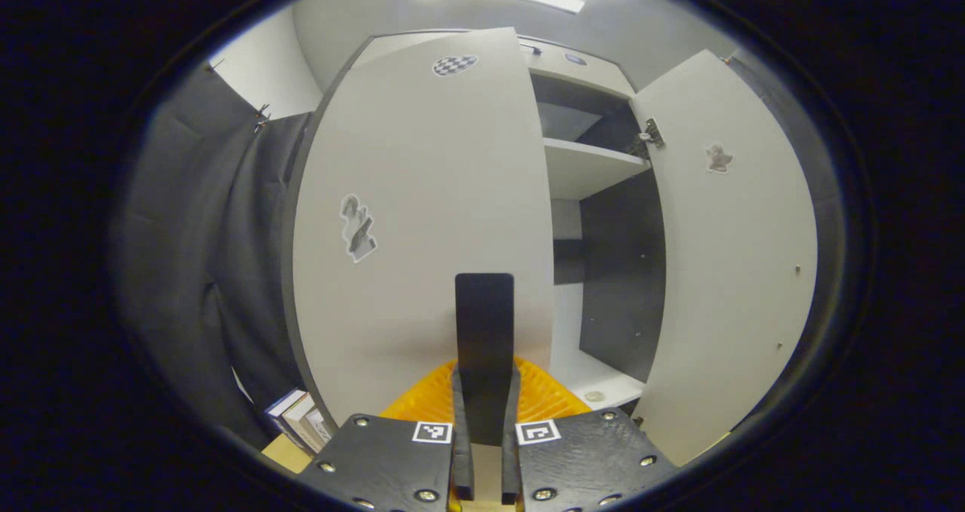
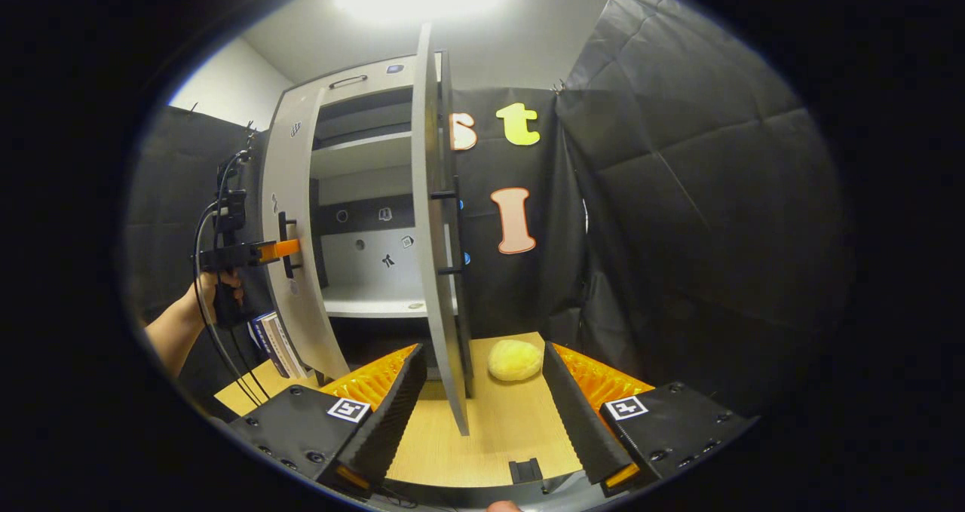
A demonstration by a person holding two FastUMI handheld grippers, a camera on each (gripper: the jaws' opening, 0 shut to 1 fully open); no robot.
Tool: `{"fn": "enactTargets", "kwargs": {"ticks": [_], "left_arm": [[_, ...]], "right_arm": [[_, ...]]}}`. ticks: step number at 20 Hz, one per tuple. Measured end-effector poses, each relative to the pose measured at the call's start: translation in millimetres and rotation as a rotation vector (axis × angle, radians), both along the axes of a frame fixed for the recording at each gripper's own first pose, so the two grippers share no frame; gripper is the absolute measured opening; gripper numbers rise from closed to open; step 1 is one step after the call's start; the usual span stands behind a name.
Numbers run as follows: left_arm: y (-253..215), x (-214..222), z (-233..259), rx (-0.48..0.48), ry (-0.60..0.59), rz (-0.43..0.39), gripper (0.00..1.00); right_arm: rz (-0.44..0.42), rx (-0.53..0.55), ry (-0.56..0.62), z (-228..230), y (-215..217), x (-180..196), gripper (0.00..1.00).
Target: Open the right door of the double-door shoe cabinet with the right hand, and open the left door with the left hand.
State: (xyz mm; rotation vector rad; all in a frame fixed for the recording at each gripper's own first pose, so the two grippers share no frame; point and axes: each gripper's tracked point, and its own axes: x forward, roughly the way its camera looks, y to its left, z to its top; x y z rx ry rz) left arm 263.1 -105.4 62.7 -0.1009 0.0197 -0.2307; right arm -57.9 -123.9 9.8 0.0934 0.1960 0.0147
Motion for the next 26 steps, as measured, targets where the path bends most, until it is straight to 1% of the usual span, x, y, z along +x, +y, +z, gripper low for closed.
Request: {"fn": "enactTargets", "kwargs": {"ticks": [1, 2, 3, 8, 9, 10, 12, 13, 14, 15, 17, 18, 19, 20, 21, 22, 23, 26], "left_arm": [[1.3, -1.6, -0.2, -0.001, 0.002, -0.003, 0.16], [2.8, -3.2, -0.5, -0.002, 0.000, -0.005, 0.16], [5.2, -4.7, -0.6, -0.002, 0.000, -0.005, 0.16], [13.9, -13.0, 0.6, -0.019, -0.011, 0.011, 0.16], [16.6, -14.6, 0.6, -0.017, -0.013, 0.014, 0.16], [19.2, -16.5, 1.0, -0.016, -0.013, 0.017, 0.16], [23.9, -20.0, 1.3, -0.016, -0.015, 0.022, 0.17], [25.8, -21.5, 1.6, -0.021, -0.016, 0.022, 0.16], [27.2, -22.7, 1.7, -0.027, -0.015, 0.024, 0.16], [28.8, -24.0, 1.5, -0.032, -0.013, 0.027, 0.15], [33.6, -26.0, 1.9, -0.033, -0.016, 0.040, 0.15], [36.7, -27.2, 2.3, -0.032, -0.019, 0.047, 0.15], [39.7, -28.1, 2.9, -0.031, -0.021, 0.052, 0.17], [42.1, -29.6, 2.8, -0.033, -0.022, 0.057, 0.17], [46.4, -30.9, 1.6, -0.031, -0.027, 0.063, 0.15], [48.1, -28.5, 1.6, -0.034, -0.027, 0.069, 0.10], [51.6, -29.3, 1.8, -0.035, -0.027, 0.078, 0.08], [66.2, -29.4, 2.9, -0.028, -0.035, 0.123, 0.09]], "right_arm": [[0.009, 0.001, 0.000, -0.1, 4.3, -0.1, 0.92], [0.017, 0.004, -0.002, 0.4, 8.9, 0.2, 0.97], [0.027, 0.006, -0.002, 0.2, 13.8, -0.9, 0.92], [0.055, -0.008, -0.007, 1.7, 28.3, -3.1, 0.92], [0.060, -0.005, -0.010, 3.6, 31.7, -2.4, 0.97], [0.065, 0.001, -0.012, 3.4, 35.3, -2.4, 0.97], [0.078, 0.008, -0.014, 5.4, 43.2, -1.9, 0.97], [0.086, 0.006, -0.014, 4.6, 47.5, -2.4, 0.92], [0.094, 0.003, -0.014, 5.2, 51.3, -2.0, 0.97], [0.101, 0.000, -0.014, 5.1, 55.2, -1.6, 0.92], [0.116, 0.000, -0.015, 5.6, 64.1, -2.1, 0.92], [0.123, 0.000, -0.015, 5.8, 68.1, -2.2, 0.97], [0.129, -0.002, -0.015, 5.5, 72.2, -2.4, 0.92], [0.134, -0.004, -0.014, 5.3, 75.0, -1.5, 0.92], [0.138, -0.003, -0.012, 4.3, 78.1, -0.6, 0.97], [0.144, 0.002, -0.010, 3.7, 81.6, -0.2, 0.92], [0.151, 0.008, -0.008, 2.3, 86.4, 0.4, 0.97], [0.171, 0.004, 0.000, -0.6, 98.4, 3.1, 0.97]]}}
